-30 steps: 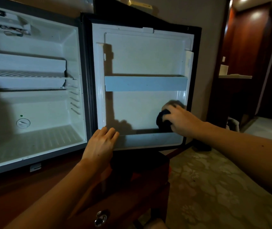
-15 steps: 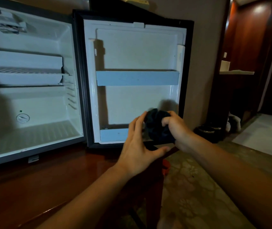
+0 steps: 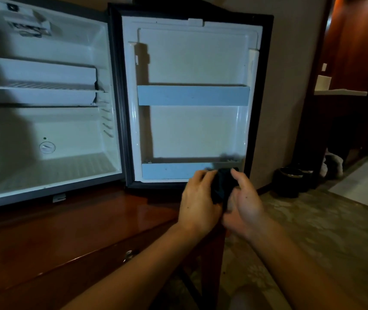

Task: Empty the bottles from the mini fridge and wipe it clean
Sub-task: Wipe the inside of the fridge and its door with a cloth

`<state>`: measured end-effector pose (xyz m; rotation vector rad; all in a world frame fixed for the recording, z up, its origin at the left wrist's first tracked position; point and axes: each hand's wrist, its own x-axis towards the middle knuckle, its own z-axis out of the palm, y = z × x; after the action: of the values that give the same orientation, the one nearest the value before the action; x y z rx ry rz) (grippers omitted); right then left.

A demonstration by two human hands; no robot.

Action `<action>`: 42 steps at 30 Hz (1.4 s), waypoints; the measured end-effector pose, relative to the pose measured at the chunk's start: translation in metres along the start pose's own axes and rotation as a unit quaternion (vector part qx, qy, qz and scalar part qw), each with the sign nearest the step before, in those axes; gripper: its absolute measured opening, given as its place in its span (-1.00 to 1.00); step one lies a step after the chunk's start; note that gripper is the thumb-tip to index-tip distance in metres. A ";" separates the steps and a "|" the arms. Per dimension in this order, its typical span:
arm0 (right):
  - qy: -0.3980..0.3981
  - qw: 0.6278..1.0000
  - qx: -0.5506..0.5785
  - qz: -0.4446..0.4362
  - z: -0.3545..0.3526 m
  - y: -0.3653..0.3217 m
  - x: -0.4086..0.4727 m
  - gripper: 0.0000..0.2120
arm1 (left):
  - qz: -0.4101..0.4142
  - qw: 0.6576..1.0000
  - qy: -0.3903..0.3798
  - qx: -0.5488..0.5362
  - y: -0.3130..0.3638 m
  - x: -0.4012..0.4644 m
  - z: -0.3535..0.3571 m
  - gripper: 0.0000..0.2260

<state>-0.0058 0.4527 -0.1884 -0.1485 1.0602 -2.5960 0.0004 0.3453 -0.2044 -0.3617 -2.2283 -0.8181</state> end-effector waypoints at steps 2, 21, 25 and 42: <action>0.048 0.998 -0.017 -0.030 -0.004 0.005 0.004 -0.62 | 0.021 0.997 -0.071 0.008 0.000 -0.007 -0.004 -0.29; 0.041 0.411 -0.781 -0.469 -0.053 -0.056 0.040 -0.46 | 0.034 0.900 -0.041 0.432 -0.118 0.029 -0.084 -0.47; 0.010 0.281 -0.832 -0.479 -0.067 -0.042 0.055 -0.53 | 0.057 0.908 -0.020 0.414 -0.121 0.028 -0.084 -0.45; -0.105 0.124 -0.880 -0.447 -0.076 -0.067 0.057 -0.57 | 0.059 0.916 -0.016 0.396 -0.121 0.030 -0.079 -0.46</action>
<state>-0.0939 0.5283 -0.1974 1.0515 -2.0488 -0.3688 -0.0354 0.2020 -0.1944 -0.1050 -2.3252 0.1916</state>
